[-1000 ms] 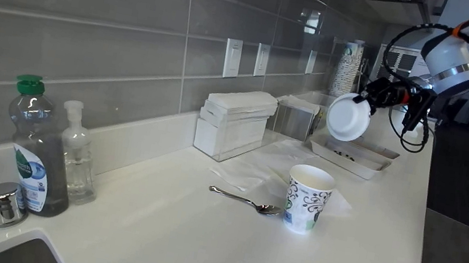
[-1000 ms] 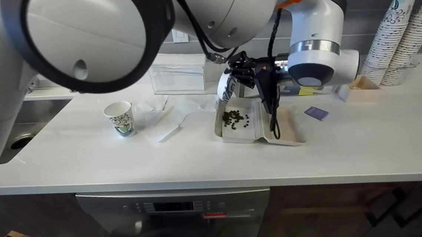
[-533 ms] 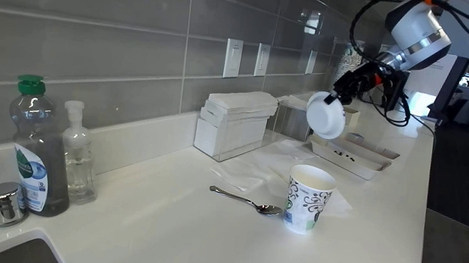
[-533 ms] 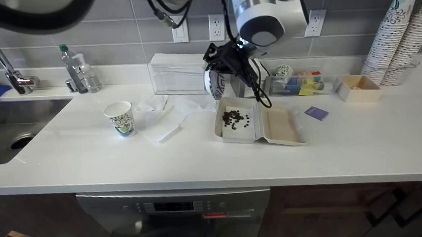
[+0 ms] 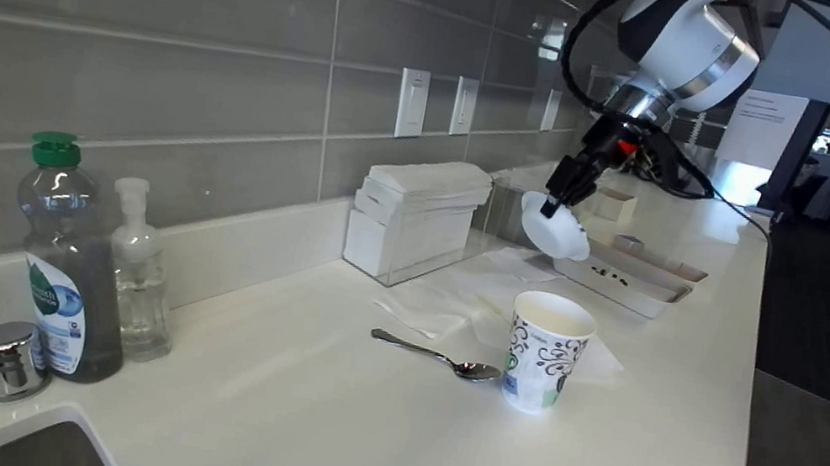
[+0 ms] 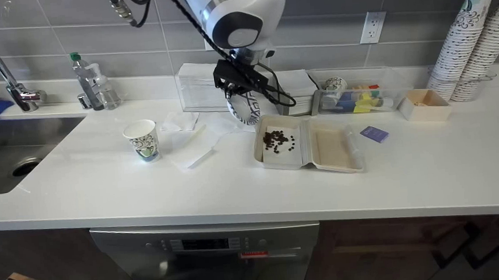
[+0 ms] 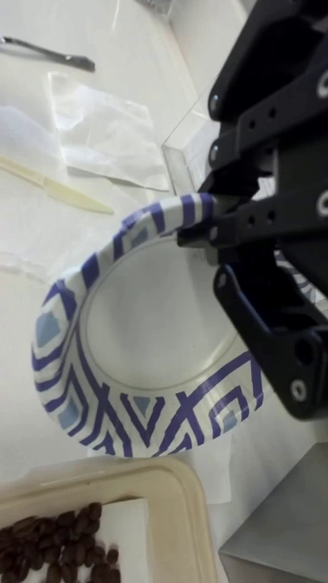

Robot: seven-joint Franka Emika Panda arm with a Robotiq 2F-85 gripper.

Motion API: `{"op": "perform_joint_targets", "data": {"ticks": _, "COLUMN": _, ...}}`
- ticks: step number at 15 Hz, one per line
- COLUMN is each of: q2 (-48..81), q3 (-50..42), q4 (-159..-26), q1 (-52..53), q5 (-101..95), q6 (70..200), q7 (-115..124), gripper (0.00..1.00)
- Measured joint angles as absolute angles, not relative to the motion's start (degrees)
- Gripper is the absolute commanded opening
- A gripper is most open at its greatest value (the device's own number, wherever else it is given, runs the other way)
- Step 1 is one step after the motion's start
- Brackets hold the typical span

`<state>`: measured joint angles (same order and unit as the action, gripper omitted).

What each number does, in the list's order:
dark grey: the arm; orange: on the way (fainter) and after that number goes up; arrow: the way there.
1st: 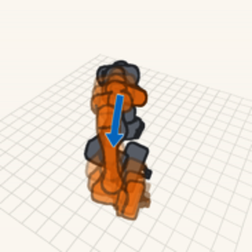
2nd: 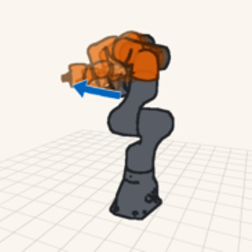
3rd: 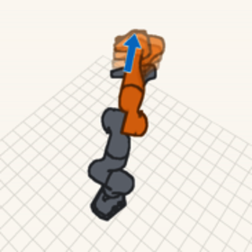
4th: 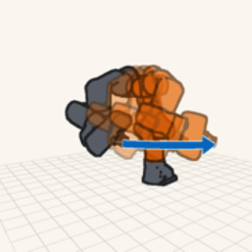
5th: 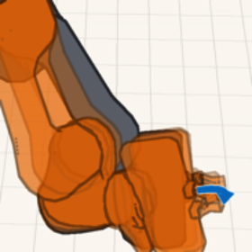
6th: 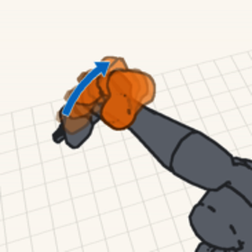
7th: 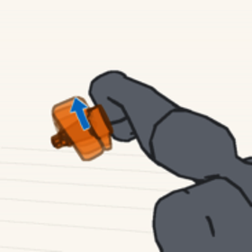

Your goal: Pour the contents from the bowl to the lunch pack

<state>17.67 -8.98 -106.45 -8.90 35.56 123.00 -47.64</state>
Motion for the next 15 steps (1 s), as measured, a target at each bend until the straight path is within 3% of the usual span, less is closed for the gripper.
{"op": "perform_joint_targets", "data": {"ticks": 4, "q2": 13.8, "q3": -7.1, "q4": -114.8, "q1": -5.7, "q5": 22.6, "q6": 133.1, "q7": -37.0, "gripper": 0.07}}
{"op": "perform_joint_targets", "data": {"ticks": 6, "q2": 12.8, "q3": -7.1, "q4": -116.2, "q1": -5.2, "q5": 20.8, "q6": 133.6, "q7": -35.3, "gripper": 0.07}}
{"op": "perform_joint_targets", "data": {"ticks": 7, "q2": 12.7, "q3": -7.1, "q4": -116.3, "q1": -5.2, "q5": 20.7, "q6": 133.6, "q7": -35.2, "gripper": 0.02}}
{"op": "perform_joint_targets", "data": {"ticks": 15, "q2": 12.6, "q3": -5.0, "q4": -116.2, "q1": -6.1, "q5": 15.6, "q6": 133.6, "q7": -29.8, "gripper": 0.02}}
